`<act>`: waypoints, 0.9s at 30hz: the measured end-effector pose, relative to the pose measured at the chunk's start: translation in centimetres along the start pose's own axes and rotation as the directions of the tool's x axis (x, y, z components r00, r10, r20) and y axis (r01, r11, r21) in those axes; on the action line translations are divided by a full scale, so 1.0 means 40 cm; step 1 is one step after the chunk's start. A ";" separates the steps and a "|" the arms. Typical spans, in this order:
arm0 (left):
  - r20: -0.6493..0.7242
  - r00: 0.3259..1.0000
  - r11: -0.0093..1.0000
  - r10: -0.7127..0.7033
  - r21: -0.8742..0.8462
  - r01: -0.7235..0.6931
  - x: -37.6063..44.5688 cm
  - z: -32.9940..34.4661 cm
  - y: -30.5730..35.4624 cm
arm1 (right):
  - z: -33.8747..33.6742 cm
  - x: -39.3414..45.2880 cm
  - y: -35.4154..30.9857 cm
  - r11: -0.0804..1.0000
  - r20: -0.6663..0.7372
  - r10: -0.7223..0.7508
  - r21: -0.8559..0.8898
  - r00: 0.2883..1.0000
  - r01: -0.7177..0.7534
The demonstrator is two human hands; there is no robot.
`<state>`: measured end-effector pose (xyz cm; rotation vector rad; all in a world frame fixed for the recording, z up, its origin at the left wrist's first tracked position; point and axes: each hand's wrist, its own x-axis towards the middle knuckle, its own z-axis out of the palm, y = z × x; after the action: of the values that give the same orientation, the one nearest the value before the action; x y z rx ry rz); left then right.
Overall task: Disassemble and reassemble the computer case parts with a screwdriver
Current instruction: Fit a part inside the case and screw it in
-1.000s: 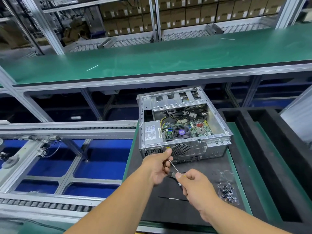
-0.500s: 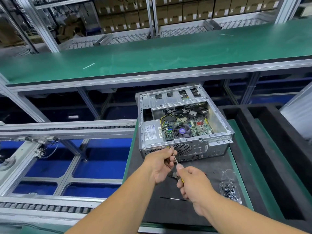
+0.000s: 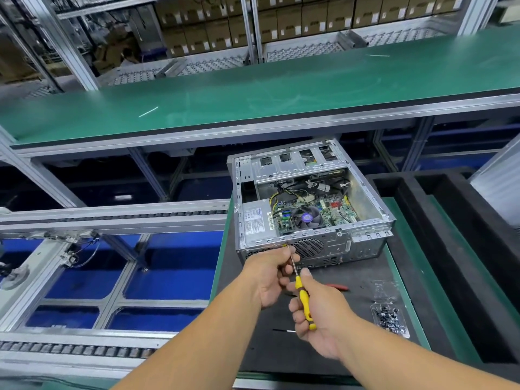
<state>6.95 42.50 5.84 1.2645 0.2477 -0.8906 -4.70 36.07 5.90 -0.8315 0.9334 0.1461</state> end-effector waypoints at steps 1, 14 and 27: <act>-0.003 1.000 1.000 0.001 0.003 -0.001 0.001 0.000 0.001 | 0.002 0.001 -0.001 1.000 0.013 0.014 0.024 1.000 -0.014; -0.062 0.998 0.999 0.004 0.041 -0.001 0.015 0.001 -0.003 | 0.015 -0.007 0.021 1.000 0.007 -0.011 0.014 1.000 0.011; -0.067 0.997 0.999 0.035 0.019 -0.034 0.016 0.010 -0.007 | 0.013 -0.013 0.023 0.997 0.034 -0.071 0.029 0.997 0.070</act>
<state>7.05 41.85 5.38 1.3126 0.2708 -0.8234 -5.08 37.17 5.93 -0.8326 0.8703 0.0865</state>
